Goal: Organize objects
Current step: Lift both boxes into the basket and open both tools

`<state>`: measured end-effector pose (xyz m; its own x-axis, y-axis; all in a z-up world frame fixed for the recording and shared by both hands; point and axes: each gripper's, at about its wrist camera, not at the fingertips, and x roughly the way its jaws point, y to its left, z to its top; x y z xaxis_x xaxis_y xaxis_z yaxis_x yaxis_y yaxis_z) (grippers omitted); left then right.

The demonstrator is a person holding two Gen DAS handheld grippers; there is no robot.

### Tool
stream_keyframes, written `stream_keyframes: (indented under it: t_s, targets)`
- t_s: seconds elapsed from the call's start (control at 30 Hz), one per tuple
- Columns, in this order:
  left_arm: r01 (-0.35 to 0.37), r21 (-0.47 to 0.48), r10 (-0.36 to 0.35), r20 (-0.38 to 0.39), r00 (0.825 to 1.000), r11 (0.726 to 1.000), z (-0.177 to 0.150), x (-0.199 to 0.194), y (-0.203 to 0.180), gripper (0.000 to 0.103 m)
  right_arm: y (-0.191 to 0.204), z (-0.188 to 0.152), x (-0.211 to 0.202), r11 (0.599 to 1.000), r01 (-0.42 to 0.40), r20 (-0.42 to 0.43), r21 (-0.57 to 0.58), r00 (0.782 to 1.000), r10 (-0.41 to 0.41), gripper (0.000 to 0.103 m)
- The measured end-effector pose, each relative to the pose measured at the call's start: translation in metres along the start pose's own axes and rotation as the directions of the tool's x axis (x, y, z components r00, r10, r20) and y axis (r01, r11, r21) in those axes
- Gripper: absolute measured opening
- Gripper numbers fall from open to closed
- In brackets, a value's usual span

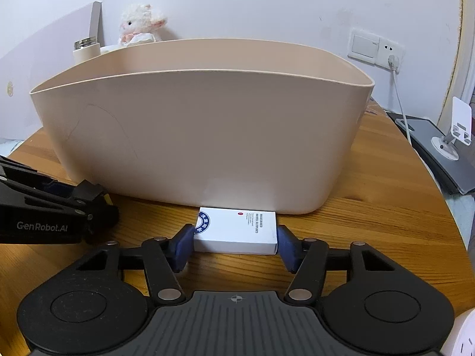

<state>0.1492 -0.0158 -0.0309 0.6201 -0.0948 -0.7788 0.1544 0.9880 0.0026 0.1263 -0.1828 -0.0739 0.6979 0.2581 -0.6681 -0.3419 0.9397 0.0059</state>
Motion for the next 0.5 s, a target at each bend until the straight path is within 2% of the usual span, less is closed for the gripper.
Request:
stream_keyframes:
  t_s: [0.2,0.5]
  targets:
    - [0.017,0.017,-0.017,0.014,1.0,1.0,-0.007,-0.013,-0.005,0.034,0.002,-0.002,-0.01,1.0,0.014,0.008,-0.004,1.0,-0.014,0.055]
    - [0.017,0.054,-0.022,0.085,0.996,0.998,-0.009,-0.048,-0.009,0.034,0.009,0.002,-0.045,0.999,0.035,0.078,-0.018,0.996,-0.033,0.055]
